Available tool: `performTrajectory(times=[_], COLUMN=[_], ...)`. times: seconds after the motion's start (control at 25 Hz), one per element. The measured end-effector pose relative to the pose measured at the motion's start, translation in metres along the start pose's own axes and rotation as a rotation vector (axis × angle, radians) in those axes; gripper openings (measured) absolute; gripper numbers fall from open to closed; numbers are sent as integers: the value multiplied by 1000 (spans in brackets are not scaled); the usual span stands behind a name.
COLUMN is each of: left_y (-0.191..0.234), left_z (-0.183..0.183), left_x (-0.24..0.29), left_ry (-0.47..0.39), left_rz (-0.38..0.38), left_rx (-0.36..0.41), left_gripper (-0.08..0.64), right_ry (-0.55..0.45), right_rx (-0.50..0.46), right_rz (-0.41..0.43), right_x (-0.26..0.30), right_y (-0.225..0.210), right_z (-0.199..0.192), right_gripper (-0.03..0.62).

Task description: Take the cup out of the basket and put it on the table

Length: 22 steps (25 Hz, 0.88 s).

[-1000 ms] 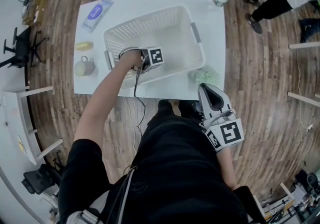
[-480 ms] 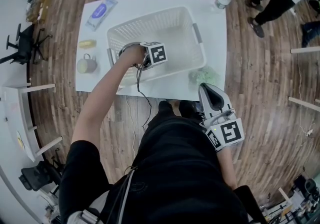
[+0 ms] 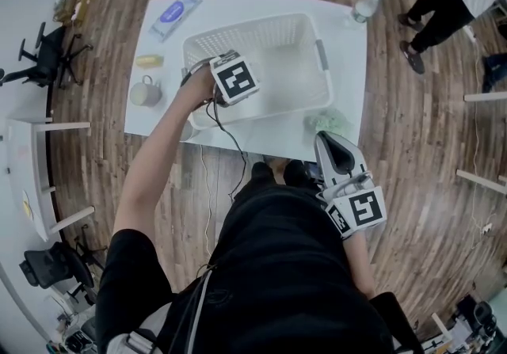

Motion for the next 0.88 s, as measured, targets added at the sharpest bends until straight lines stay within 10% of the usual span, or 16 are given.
performTrajectory(times=[0.6,0.88], left_y=[-39,-108], left_z=[16,-32], left_x=[-210,-256], left_ry=[-919,-1153], left_rz=[433,663], left_rx=[-332,-529], left_gripper=[268,268], right_ry=[-20,-52], right_rx=[-14,14], right_rz=[136,143], right_x=[19,37], right_y=[17,28], right_z=[4,10], right_gripper=[26,26])
Point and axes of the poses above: the fingertips, and each gripper's own axes: x forward along the fingers, y to its left, z out of its top, the point moved 3 cm from there along -x, backward along the fingers, and after that the axes turned 9 degrees about -y, right-handed, at the moved point
